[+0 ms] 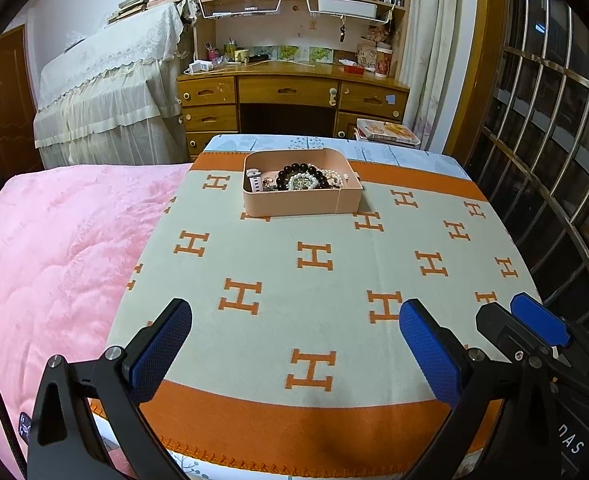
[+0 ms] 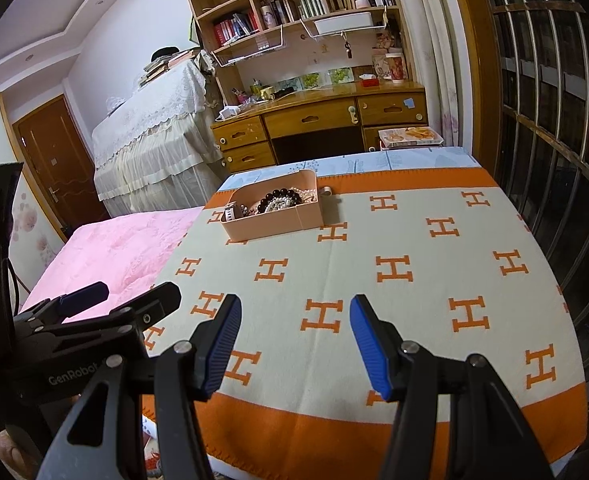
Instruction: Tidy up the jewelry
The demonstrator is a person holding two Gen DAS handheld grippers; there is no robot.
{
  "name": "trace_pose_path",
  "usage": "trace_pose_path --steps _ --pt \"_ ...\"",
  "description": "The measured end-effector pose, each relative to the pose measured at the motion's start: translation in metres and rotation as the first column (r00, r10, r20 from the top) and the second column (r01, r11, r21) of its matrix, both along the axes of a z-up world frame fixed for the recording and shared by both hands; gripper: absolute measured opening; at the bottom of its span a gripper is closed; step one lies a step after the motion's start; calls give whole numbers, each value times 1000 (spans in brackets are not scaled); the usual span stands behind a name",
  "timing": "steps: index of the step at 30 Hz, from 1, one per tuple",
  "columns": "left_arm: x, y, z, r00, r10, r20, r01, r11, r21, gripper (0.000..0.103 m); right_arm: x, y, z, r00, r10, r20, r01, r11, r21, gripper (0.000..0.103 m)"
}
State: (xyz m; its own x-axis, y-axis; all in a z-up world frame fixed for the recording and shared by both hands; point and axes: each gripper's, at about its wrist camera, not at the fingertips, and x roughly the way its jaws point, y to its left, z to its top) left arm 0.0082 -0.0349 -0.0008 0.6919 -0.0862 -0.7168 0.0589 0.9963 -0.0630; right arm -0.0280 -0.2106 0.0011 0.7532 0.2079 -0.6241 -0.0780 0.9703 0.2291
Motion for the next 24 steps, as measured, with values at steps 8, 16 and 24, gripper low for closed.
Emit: trace_pose_path --steps 8,16,24 --pt "2 1 -2 1000 -2 -10 2 1000 0 102 -2 1 -6 1000 -1 -8 1 1000 5 57" --pt "2 1 -2 1000 -3 -12 3 1000 0 102 -2 0 -5 1000 -2 -9 2 1000 5 57" --pt "2 2 -3 1000 -4 -12 4 1000 2 102 -2 0 -5 1000 -2 -8 2 1000 6 57"
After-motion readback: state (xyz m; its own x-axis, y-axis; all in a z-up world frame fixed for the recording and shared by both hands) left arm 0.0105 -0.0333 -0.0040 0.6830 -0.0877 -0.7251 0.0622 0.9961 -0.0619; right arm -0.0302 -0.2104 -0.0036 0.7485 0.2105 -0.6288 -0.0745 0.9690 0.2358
